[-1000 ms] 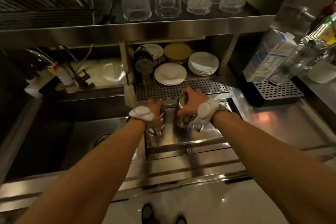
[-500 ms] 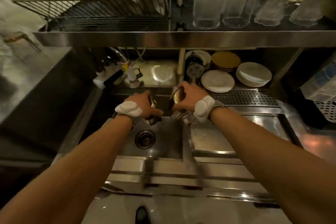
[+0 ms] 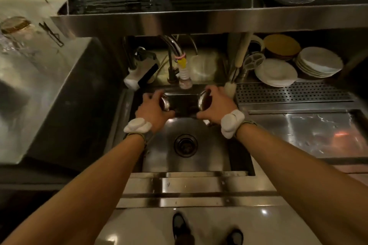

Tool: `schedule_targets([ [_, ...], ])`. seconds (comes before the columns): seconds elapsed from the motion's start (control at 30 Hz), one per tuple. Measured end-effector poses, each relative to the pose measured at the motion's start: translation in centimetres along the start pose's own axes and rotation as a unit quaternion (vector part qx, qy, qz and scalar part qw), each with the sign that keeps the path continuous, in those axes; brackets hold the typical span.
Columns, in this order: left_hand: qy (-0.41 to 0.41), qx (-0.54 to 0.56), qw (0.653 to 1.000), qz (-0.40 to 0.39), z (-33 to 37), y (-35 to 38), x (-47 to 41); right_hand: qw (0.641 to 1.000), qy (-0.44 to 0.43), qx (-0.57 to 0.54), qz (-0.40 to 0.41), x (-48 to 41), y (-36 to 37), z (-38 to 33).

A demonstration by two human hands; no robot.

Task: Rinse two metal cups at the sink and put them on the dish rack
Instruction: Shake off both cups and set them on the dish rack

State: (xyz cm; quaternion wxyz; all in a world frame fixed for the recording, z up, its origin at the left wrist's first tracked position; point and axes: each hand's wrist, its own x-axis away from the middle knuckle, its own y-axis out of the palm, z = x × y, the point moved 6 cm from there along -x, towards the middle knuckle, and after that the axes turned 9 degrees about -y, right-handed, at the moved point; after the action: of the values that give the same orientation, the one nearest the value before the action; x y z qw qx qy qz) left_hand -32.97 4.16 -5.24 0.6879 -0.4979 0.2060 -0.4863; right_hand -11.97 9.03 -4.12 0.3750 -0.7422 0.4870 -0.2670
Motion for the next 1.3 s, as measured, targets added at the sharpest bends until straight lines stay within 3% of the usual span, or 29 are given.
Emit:
schedule_targets([
  [0.03,0.006,0.026,0.999,0.034,-0.1,-0.5,0.1,0.999,0.008,-0.023,0.035,0.1,-0.3,0.2],
  [0.07,0.006,0.022,1.000,0.016,-0.5,0.1,-0.2,0.999,0.023,-0.034,0.036,0.2,0.4,0.6],
  [0.17,0.022,-0.138,0.969,-0.202,-1.9,5.8,0.5,0.986,0.039,0.038,-0.160,1.5,6.7,2.7],
  [0.2,0.016,-0.173,0.956,-0.237,-2.9,7.3,1.2,0.974,0.041,0.064,-0.214,2.5,8.6,3.4],
  [0.27,0.017,-0.167,0.965,-0.203,-2.9,7.3,0.9,0.977,0.045,0.064,-0.197,2.5,8.8,3.9],
  [0.33,0.014,-0.127,0.985,-0.116,-2.2,5.3,0.2,0.993,0.059,0.025,-0.104,1.4,6.7,3.3],
  [0.43,0.014,0.031,0.999,0.036,-1.2,1.5,-1.0,0.998,0.037,-0.011,0.041,0.2,3.6,2.3],
  [0.5,0.004,0.011,1.000,-0.017,-1.8,2.6,-1.2,0.999,0.038,-0.003,0.002,0.6,4.9,2.7],
  [0.57,0.008,-0.132,0.978,-0.163,-3.2,6.1,-0.2,0.987,0.040,0.064,-0.143,1.7,8.5,3.7],
  [0.6,0.000,-0.163,0.968,-0.193,-3.9,7.1,0.3,0.978,0.039,0.086,-0.185,2.2,9.6,4.4],
  [0.67,-0.012,-0.117,0.980,-0.160,-4.2,6.9,0.4,0.984,0.051,0.051,-0.164,2.0,9.6,4.6],
  [0.77,0.000,0.027,1.000,-0.016,-2.2,3.5,-0.9,0.998,0.051,-0.026,-0.021,0.4,6.3,3.7],
  [0.83,-0.020,0.129,0.991,0.039,-2.1,2.1,-1.3,0.997,0.041,-0.049,0.037,0.0,5.3,2.9],
  [0.87,-0.013,0.099,0.995,0.006,-2.0,2.6,-1.3,0.997,0.047,-0.046,0.026,0.1,5.7,3.2],
  [0.93,0.001,-0.093,0.987,-0.129,-3.0,6.2,-0.6,0.993,0.064,0.021,-0.100,1.1,8.2,4.2],
  [0.97,-0.001,-0.157,0.976,-0.154,-4.0,7.4,-0.4,0.983,0.066,0.064,-0.161,1.7,9.3,4.8],
  [1.03,-0.017,-0.142,0.978,-0.152,-4.8,7.6,-0.7,0.982,0.055,0.065,-0.166,1.9,9.5,5.2],
  [1.17,-0.078,0.090,0.992,-0.034,-4.0,3.8,-2.5,0.993,0.066,-0.090,0.024,-0.2,5.1,3.9],
  [1.2,-0.075,0.092,0.993,-0.025,-3.7,3.4,-2.5,0.992,0.066,-0.101,0.039,-0.5,4.8,3.7],
  [1.23,-0.057,0.036,0.996,-0.062,-3.4,3.8,-2.1,0.995,0.063,-0.080,0.007,-0.4,5.2,3.5],
  [1.3,-0.038,-0.086,0.983,-0.159,-3.9,6.5,-0.5,0.988,0.057,0.027,-0.143,0.6,7.5,3.9],
])
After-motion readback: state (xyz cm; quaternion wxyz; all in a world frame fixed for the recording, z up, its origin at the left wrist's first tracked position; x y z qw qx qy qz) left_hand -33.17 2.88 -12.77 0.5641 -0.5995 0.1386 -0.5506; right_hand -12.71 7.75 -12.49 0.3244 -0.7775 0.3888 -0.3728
